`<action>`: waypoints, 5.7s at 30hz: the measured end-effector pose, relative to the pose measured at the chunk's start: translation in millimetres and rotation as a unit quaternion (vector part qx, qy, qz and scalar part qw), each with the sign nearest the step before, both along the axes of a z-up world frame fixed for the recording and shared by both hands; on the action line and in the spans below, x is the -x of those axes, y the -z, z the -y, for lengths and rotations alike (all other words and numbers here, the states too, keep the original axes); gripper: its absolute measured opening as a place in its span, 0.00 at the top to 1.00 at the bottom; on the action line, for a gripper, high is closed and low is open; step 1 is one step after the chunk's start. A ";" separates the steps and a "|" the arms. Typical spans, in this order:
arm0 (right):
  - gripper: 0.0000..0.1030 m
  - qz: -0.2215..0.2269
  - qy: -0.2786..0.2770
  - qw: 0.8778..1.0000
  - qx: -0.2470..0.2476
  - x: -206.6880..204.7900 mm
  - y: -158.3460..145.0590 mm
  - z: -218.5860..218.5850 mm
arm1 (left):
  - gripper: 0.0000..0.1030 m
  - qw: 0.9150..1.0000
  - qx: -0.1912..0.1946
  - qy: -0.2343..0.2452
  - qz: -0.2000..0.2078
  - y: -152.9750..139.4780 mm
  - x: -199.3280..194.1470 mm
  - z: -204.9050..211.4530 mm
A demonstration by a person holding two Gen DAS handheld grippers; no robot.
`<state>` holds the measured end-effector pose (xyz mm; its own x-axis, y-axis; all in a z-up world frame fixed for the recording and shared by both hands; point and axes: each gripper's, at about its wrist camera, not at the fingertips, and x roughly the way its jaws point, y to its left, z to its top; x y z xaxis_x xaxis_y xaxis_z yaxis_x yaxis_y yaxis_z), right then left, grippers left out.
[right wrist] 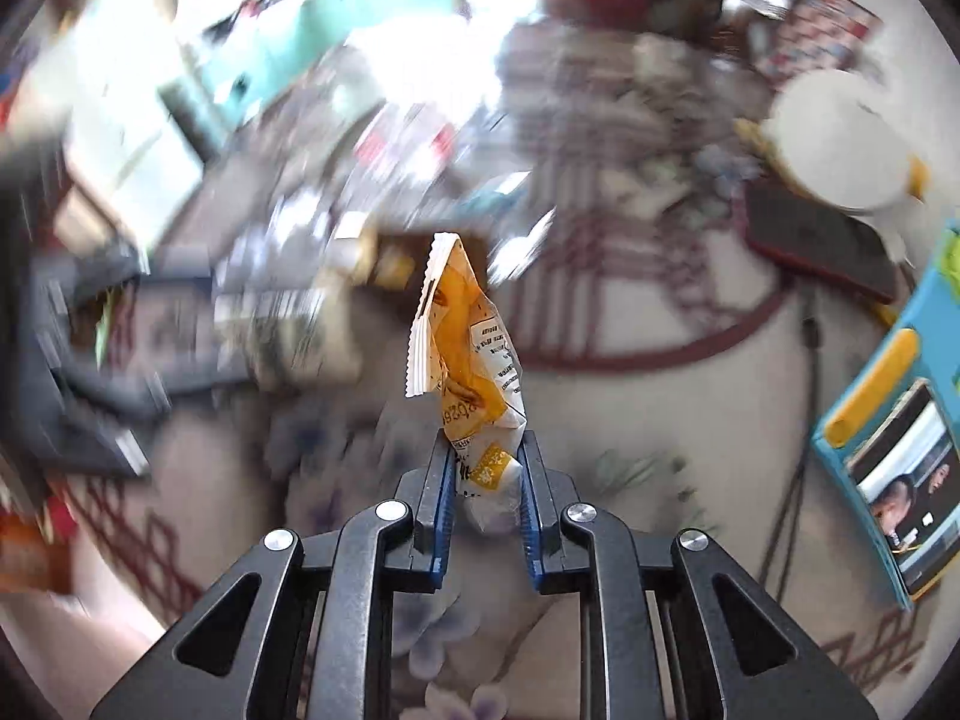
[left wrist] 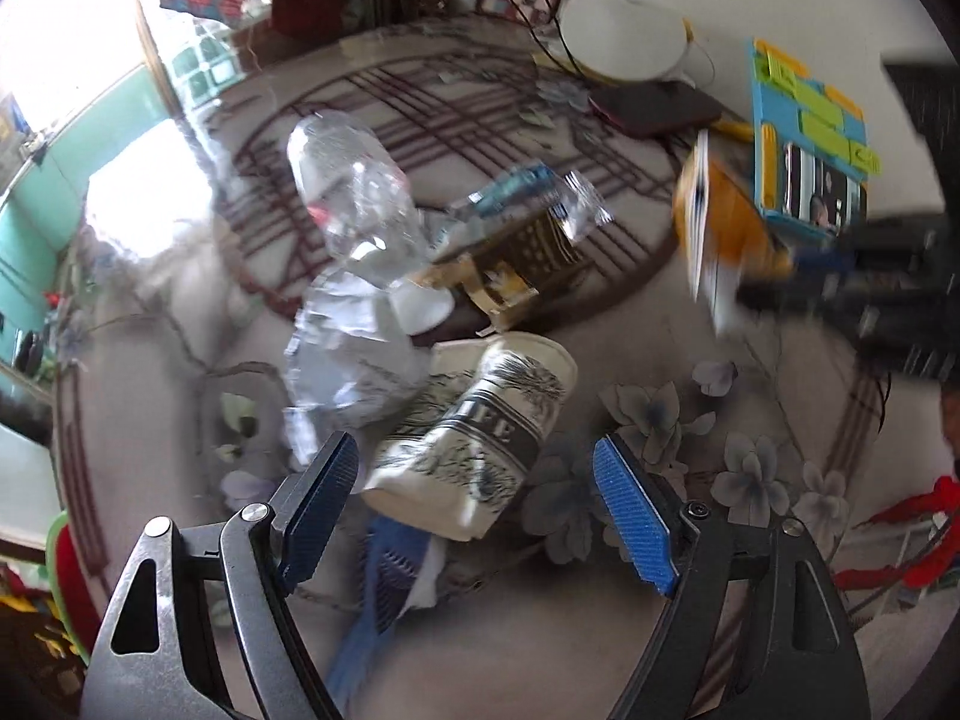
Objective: Collect trash
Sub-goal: 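Grasp a white printed paper cup with the left tool while the right tool grasps a yellow snack bag, then carry the cup and snack bag over the red bin and open both tools, then grasp crumpled foil paper with the left tool while the right tool grasps a brown cigarette box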
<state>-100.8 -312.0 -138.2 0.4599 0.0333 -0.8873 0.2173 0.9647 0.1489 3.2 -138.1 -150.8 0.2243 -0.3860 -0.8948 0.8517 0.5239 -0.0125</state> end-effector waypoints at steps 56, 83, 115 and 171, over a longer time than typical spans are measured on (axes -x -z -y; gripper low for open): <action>0.84 0.120 -0.124 0.983 -0.065 -119.6 -85.1 -160.8 | 0.44 0.913 0.122 -0.388 0.026 -74.6 -59.7 -223.3; 0.84 0.133 -0.201 0.969 -0.056 -184.1 -99.1 -345.0 | 0.44 0.886 0.081 -0.456 0.023 -37.5 -113.3 -386.0; 0.84 0.046 -0.277 0.956 -0.087 -265.7 -18.3 -434.3 | 0.44 0.875 0.040 -0.476 -0.074 38.2 -171.8 -406.9; 0.46 0.023 -0.167 0.984 0.065 -108.9 -12.9 -64.2 | 0.22 0.955 0.080 -0.286 -0.008 -41.7 -71.2 -173.6</action>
